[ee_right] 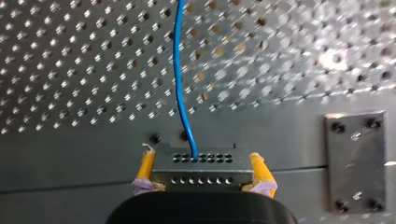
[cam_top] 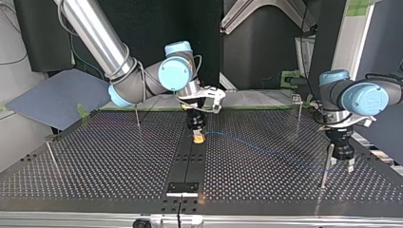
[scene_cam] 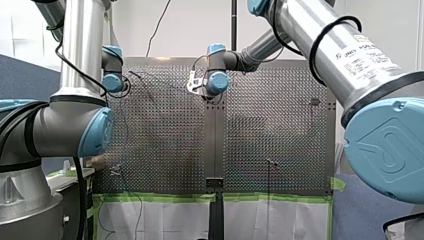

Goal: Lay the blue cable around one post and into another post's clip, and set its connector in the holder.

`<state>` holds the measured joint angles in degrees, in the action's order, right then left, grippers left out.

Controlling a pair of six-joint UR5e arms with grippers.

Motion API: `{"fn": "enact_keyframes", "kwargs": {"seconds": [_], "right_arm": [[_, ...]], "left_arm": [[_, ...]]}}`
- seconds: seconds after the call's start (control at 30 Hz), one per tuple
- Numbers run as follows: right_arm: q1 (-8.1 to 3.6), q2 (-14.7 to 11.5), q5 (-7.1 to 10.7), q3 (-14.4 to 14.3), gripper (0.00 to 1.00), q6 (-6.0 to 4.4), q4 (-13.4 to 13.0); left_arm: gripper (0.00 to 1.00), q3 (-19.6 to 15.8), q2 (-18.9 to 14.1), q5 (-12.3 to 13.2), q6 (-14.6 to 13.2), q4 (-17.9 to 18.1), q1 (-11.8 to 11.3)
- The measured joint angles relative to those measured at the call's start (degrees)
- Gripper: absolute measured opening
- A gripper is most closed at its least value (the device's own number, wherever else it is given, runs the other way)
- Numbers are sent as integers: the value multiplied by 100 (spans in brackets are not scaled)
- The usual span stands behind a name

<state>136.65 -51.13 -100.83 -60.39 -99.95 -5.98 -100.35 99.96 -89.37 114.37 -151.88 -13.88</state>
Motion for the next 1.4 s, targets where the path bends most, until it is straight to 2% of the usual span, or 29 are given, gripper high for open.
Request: {"fn": "enact_keyframes", "kwargs": {"seconds": [0.17, 0.3, 0.63, 0.73, 1.0, 1.17, 1.4], "right_arm": [[-40, -4, -49, -245, 0, -6, -213], [-74, -5, -84, -445, 0, -4, -404], [-172, -6, -291, -956, 0, -18, -844], [-199, -8, -381, -1108, 0, -48, -996], [-282, -8, -625, -1524, 0, -214, -1410], [-365, -8, -790, -1743, 0, -305, -1631], [-437, -9, -1101, -2066, 0, -328, -1954]], "left_arm": [[100, 0, 0, -217, -39, -211, 30], [100, 0, 0, -266, -93, -225, 84], [100, -3, 0, -405, -482, -259, 170], [100, -3, 0, -420, -416, -253, 183], [100, -2, 0, -448, -102, -289, 218], [100, -3, 0, -430, -131, -293, 267], [100, -3, 0, -529, -157, -324, 315]]}}
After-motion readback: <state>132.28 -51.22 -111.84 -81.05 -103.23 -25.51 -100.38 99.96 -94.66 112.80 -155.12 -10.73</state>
